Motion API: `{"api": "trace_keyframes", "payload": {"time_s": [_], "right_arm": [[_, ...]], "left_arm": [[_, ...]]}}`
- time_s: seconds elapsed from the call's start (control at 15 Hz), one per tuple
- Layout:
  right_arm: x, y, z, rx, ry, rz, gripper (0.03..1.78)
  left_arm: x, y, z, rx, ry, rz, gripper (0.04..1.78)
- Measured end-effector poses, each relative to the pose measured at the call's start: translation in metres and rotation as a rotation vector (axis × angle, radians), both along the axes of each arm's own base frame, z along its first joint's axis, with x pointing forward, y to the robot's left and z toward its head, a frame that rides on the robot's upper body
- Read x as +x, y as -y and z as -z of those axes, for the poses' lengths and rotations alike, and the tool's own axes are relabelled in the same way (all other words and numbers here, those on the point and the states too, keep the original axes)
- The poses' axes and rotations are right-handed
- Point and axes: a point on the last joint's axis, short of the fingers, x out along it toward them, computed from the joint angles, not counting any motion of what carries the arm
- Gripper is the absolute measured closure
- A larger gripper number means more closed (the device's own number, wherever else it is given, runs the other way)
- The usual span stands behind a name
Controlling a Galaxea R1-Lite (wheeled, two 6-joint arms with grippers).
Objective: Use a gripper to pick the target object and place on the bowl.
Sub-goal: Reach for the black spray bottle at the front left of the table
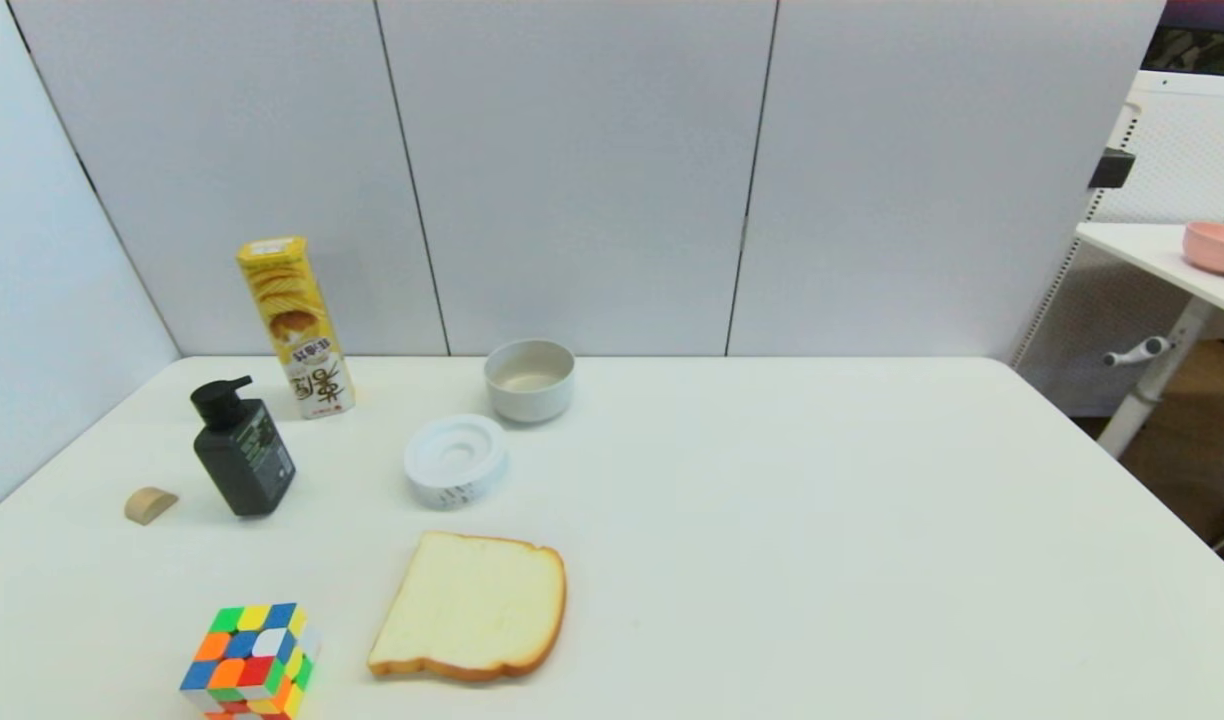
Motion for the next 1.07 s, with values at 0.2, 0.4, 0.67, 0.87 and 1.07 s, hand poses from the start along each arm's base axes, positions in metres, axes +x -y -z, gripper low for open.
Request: {"api": "trace_keyframes", "payload": {"time_s": [0.2, 0.4, 0.67, 0.87, 1.07], "right_arm": [[0.0, 0.0, 0.0, 0.0, 0.0, 0.0, 0.1], [0.0, 0.0, 0.0, 0.0, 0.0, 0.0, 0.1], [0.0, 0.0, 0.0, 0.0, 0.0, 0.0, 0.1], [0.0, 0.0, 0.0, 0.0, 0.0, 0.0, 0.1], [0.0, 0.0, 0.0, 0.0, 0.0, 0.0, 0.1]], "left_arm": [[0.0, 0.0, 0.0, 0.0, 0.0, 0.0, 0.11], [0.0, 0.0, 0.0, 0.0, 0.0, 0.0, 0.11], [0.0, 0.0, 0.0, 0.0, 0.0, 0.0, 0.11], [0.0, 0.0, 0.0, 0.0, 0.0, 0.0, 0.11], [0.0, 0.0, 0.0, 0.001, 0.0, 0.0, 0.11]]}}
